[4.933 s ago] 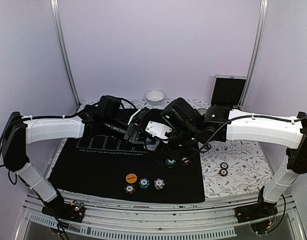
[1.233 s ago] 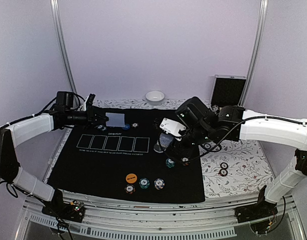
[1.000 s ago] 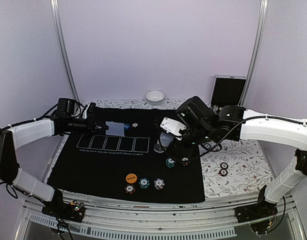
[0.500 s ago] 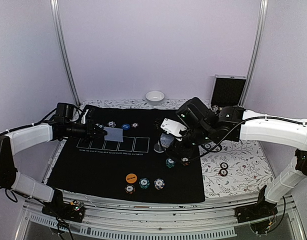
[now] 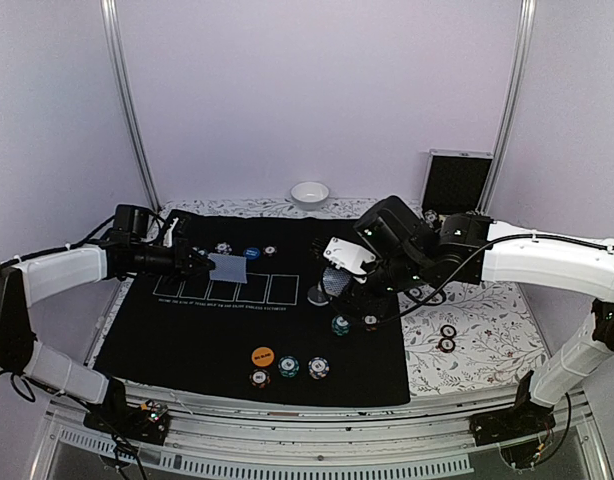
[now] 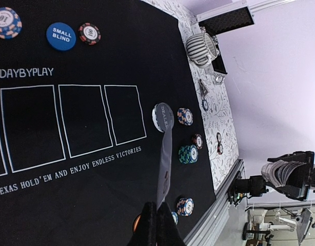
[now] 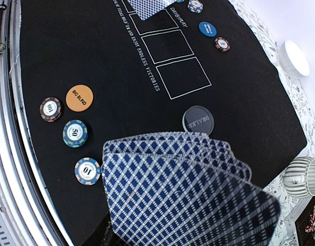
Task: Distribute texas hold em gaming equipment
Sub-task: Distribute the poker card in the big blind area.
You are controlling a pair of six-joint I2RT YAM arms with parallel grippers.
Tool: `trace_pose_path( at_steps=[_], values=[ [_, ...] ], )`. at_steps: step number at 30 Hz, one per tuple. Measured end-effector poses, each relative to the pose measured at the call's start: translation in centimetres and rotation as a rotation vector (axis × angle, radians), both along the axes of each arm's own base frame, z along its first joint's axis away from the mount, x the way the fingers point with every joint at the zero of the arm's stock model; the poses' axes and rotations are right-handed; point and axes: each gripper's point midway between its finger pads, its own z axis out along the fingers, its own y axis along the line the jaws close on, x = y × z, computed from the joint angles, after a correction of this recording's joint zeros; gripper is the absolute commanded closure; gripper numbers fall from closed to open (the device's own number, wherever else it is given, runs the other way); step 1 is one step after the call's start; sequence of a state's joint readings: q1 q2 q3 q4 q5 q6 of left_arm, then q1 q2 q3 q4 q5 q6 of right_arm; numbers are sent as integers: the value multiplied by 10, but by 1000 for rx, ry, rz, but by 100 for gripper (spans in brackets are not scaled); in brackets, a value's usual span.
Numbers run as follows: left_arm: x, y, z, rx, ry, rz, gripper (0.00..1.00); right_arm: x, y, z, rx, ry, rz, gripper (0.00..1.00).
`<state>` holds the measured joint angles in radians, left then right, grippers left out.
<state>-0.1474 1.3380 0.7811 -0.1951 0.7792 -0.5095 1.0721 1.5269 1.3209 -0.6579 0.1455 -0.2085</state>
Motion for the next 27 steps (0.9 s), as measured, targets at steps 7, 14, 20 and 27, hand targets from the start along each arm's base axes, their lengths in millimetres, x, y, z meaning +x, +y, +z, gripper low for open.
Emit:
trace_pose_path(
  at_steps=[7, 14, 20, 27],
  values=[
    [1, 0, -1, 2, 4, 2, 100, 0, 0, 0, 1, 1, -2, 97],
    [1, 1, -1, 5, 2, 5, 100, 0, 0, 0, 1, 1, -2, 97],
    [7, 6, 1, 3, -7, 36, 100, 0, 0, 0, 0, 0, -3, 97],
    [-16, 20, -40, 24, 113, 109, 100, 0, -1, -1, -1, 3, -7, 97]
  ],
)
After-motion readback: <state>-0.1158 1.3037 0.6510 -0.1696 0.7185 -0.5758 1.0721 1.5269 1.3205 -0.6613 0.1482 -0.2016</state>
